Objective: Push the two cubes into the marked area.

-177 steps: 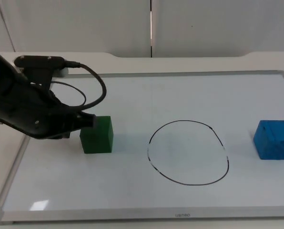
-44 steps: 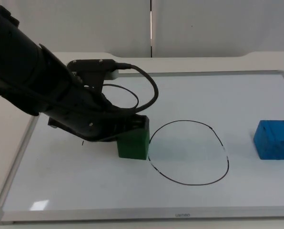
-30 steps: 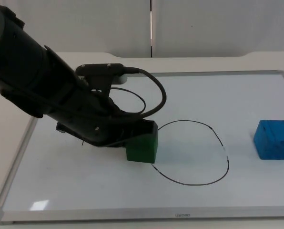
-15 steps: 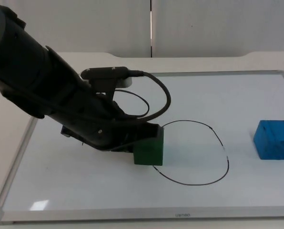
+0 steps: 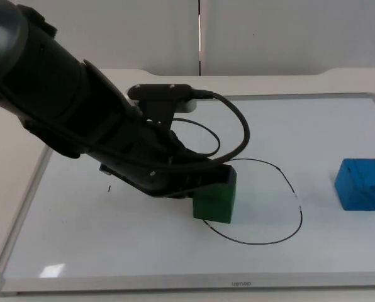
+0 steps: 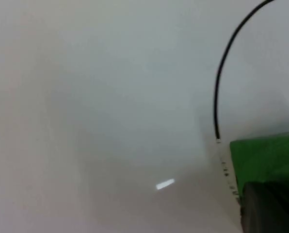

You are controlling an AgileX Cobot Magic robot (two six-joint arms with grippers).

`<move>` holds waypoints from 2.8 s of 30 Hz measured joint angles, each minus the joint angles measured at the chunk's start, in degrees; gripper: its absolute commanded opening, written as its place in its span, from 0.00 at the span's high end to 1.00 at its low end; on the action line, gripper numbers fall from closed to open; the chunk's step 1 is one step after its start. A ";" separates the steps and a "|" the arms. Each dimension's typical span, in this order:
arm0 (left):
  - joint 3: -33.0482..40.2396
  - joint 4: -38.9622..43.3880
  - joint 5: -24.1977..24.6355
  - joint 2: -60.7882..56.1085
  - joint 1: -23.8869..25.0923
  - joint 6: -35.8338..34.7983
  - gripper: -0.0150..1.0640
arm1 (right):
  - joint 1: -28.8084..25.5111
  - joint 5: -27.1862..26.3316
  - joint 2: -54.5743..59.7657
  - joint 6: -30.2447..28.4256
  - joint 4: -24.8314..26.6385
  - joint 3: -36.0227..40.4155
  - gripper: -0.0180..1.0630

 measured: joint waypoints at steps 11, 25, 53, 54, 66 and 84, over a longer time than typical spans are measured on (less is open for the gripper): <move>-0.11 0.00 -0.23 0.00 -0.48 0.11 0.99 | 0.00 0.00 0.00 0.00 0.00 0.00 0.01; -0.11 0.00 5.01 0.00 -0.48 0.11 0.99 | 0.00 0.00 0.00 0.00 0.00 0.00 0.01; -0.19 -0.80 8.79 0.00 -0.61 0.11 0.99 | 0.00 0.00 0.00 0.00 0.00 0.00 0.01; -0.19 -0.80 8.79 0.00 -0.61 0.11 0.99 | 0.00 0.00 0.00 0.00 0.00 0.00 0.01; -0.19 -1.86 8.44 0.00 -0.61 2.92 0.99 | 0.00 0.00 0.00 0.00 0.00 0.00 0.01; -0.19 7.90 17.36 -25.18 7.65 3.64 0.99 | 0.00 0.00 0.00 0.00 0.00 0.00 0.01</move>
